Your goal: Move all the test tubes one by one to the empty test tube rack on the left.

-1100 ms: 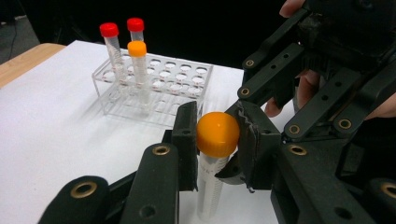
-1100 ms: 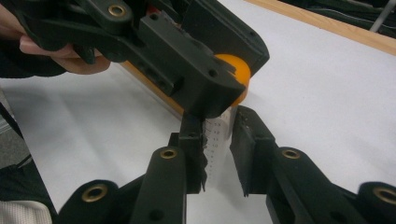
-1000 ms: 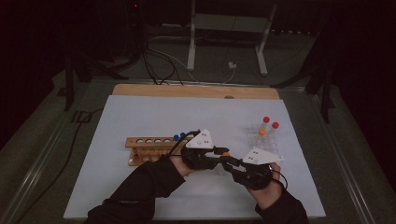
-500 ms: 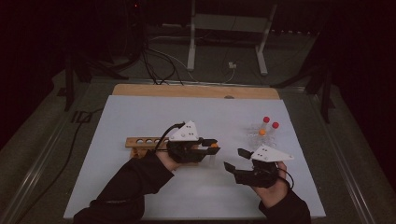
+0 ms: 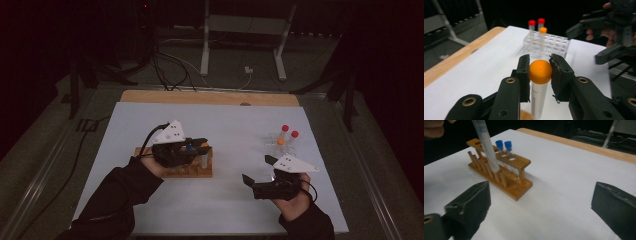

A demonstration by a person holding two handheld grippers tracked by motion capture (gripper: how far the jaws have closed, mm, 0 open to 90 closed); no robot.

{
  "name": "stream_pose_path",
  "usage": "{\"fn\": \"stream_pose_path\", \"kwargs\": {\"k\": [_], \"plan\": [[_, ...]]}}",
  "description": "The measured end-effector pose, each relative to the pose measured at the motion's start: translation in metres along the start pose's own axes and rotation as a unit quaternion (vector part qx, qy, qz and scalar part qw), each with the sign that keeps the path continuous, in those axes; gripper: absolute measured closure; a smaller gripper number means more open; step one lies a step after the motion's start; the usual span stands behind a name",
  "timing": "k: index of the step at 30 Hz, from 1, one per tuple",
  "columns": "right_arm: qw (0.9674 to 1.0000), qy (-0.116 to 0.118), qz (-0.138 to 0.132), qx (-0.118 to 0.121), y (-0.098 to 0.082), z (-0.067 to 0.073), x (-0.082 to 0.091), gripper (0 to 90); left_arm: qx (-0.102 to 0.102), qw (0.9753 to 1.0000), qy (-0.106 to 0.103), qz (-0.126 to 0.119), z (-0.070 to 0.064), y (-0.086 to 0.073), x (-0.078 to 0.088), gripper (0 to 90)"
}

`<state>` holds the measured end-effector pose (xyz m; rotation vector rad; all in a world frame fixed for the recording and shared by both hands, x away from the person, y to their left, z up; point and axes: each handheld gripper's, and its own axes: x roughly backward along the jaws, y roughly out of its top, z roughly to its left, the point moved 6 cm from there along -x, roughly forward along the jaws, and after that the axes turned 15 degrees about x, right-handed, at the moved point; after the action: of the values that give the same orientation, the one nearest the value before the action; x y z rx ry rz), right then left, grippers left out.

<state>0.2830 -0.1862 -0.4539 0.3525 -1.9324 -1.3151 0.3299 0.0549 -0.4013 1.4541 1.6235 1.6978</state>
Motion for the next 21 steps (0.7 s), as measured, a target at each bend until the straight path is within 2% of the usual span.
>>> {"fn": "stream_pose_path", "kwargs": {"k": [5, 7, 15, 21], "plan": [[0.9998, 0.017, -0.002, 0.003, -0.001, 0.001, 0.001, 0.0, 0.012, 0.9997, 0.02, -0.002, 0.012, -0.001, 0.016, 71.8], [0.9995, 0.031, 0.001, -0.002, -0.001, 0.002, 0.002, 0.0, 0.009, 0.9996, 0.028, -0.003, 0.016, -0.003, 0.021, 71.9], [0.9995, 0.03, -0.007, -0.001, 0.001, 0.001, 0.004, 0.0, 0.011, 0.9983, 0.056, -0.01, 0.033, -0.006, 0.038, 71.9], [0.9996, 0.027, -0.009, -0.001, 0.0, -0.001, 0.004, 0.0, 0.019, 0.997, 0.072, -0.022, 0.047, -0.005, 0.042, 71.9]]}}
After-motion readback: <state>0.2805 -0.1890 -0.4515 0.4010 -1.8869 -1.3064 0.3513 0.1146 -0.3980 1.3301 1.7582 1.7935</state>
